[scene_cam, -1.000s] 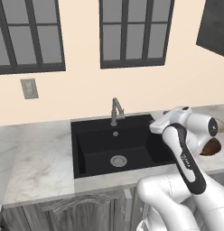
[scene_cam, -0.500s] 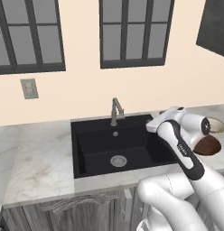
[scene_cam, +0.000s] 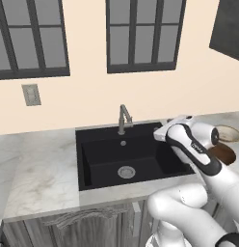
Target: Rinse each bowl for a few seconds and place them down in the sink or on the counter.
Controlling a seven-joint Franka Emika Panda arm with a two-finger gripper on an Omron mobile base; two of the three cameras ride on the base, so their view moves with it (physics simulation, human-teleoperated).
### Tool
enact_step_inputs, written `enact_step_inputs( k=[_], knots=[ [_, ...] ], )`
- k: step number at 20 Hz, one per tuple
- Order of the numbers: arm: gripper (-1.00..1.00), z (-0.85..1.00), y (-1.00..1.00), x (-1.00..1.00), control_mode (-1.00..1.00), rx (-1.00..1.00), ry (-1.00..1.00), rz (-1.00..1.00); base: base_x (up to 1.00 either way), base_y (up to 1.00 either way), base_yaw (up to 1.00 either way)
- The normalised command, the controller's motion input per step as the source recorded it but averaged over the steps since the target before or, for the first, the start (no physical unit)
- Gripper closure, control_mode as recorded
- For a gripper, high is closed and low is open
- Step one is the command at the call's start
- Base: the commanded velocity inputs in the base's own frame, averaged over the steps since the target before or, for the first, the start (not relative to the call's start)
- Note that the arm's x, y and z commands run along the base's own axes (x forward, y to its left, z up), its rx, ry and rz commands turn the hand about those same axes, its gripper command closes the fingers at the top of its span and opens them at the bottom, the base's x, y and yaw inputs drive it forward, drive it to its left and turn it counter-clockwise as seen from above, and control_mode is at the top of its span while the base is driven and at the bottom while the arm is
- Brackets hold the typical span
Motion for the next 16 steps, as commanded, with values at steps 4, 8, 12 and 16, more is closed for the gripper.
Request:
enact_step_inputs(
  k=[4, 8, 12, 16],
  knots=[
    [-1.0, -0.13, 0.0, 0.18, -1.0, 0.02, -0.07, 0.03, 0.0, 0.0, 0.0],
    [-1.0, -0.1, 0.03, 0.2, -1.0, 0.01, -0.05, 0.02, 0.0, 0.0, 0.0],
    [-1.0, -0.01, 0.07, 0.22, -1.0, 0.01, 0.0, 0.0, 0.0, 0.0, 0.0],
    [-1.0, 0.0, 0.07, 0.2, -1.0, 0.0, 0.01, 0.0, 0.0, 0.0, 0.0]
  ],
)
